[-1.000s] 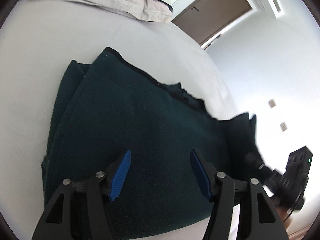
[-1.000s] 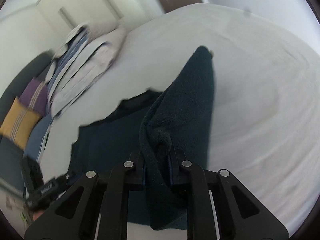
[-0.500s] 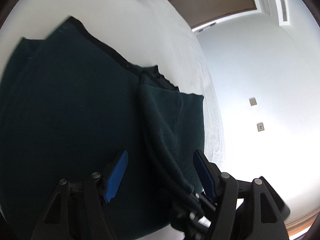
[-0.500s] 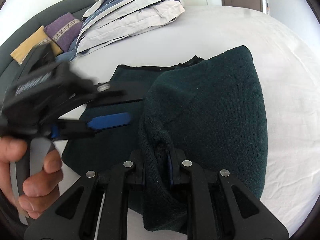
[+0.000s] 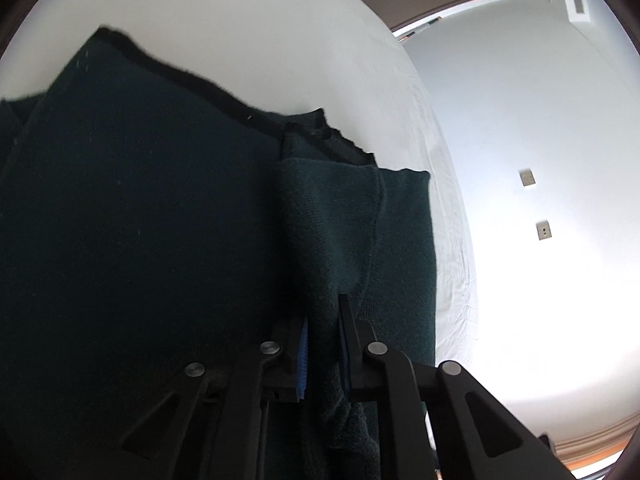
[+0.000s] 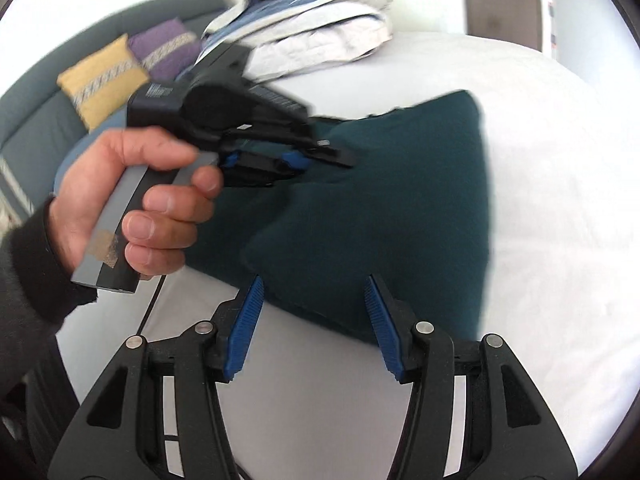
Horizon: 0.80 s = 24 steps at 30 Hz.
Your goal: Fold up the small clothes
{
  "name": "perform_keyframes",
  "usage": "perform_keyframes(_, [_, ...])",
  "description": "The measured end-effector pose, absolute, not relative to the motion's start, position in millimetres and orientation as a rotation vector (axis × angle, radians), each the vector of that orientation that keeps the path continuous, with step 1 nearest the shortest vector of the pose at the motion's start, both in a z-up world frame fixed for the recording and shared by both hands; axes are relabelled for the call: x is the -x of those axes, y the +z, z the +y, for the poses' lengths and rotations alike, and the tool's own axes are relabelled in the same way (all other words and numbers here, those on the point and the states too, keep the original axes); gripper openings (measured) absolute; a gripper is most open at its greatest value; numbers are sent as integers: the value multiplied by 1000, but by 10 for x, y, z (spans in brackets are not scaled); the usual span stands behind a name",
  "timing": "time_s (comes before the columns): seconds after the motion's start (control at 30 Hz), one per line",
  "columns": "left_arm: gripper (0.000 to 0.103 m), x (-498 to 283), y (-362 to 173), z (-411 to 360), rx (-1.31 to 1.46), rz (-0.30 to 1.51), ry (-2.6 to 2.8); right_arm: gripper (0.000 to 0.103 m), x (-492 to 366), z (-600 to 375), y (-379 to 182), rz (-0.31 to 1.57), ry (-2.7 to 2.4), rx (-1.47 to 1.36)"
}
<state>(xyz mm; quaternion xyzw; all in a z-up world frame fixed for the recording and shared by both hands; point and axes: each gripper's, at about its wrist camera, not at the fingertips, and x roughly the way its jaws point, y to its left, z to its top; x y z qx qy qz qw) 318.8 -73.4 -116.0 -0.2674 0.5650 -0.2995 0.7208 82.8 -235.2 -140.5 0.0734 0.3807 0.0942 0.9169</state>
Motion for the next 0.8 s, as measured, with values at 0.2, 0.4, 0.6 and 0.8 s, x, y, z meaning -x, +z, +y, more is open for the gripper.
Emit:
perform_keyframes(0.2, [13,-3213,-904,-377,553,1207,-673,52,-763,-2943,-1277,704,10,-314])
perform_keyframes(0.4, [13,-3258,-773,130,543,1179,-619,52,-1134,-2713,-1474,808,36,-180])
perform_keyframes(0.6, [13,-3257,-773,722,591,1163,-547,53,-1303,-2104,-1477,821,123,-58])
perform_keyframes(0.8, [13,-3233,-899,895,621,1167,-527,53,-1360,-1727,-1557,844,150,23])
